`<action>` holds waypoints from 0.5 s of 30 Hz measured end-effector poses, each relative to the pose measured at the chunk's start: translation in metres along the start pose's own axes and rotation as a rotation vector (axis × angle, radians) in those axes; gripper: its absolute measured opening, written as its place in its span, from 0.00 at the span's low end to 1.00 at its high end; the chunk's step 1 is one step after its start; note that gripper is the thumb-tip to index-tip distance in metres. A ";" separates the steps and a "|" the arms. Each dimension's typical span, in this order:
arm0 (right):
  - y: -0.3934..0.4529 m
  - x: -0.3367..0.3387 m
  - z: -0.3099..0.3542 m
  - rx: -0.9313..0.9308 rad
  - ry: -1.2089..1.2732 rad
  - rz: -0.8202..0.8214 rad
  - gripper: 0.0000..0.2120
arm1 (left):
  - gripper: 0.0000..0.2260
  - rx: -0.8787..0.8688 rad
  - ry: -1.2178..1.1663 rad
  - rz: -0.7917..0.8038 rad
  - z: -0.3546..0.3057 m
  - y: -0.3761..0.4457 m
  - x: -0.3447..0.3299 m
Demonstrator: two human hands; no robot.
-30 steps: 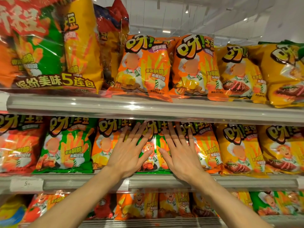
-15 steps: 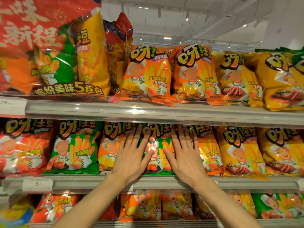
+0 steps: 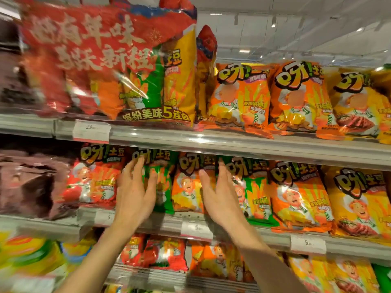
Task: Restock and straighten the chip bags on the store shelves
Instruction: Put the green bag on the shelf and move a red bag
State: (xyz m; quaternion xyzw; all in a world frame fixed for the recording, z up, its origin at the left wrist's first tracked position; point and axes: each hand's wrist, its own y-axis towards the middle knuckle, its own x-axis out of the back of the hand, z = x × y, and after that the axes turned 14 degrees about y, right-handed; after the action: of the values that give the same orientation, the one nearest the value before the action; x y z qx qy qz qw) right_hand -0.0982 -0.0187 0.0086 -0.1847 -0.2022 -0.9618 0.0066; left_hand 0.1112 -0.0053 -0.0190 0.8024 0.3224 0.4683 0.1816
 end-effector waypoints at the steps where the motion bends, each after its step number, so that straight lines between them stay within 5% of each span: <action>1: 0.004 -0.014 0.006 -0.016 0.017 0.023 0.36 | 0.31 0.026 0.009 -0.001 0.013 0.005 0.005; 15: 0.040 -0.114 0.034 -0.145 -0.267 0.190 0.35 | 0.25 0.031 0.065 0.262 0.065 0.040 0.005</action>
State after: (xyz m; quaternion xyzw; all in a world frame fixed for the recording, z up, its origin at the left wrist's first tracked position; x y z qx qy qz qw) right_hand 0.0232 -0.0488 0.0123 -0.3292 -0.1131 -0.9357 0.0572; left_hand 0.1832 -0.0306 -0.0242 0.8246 0.2280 0.5087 0.0961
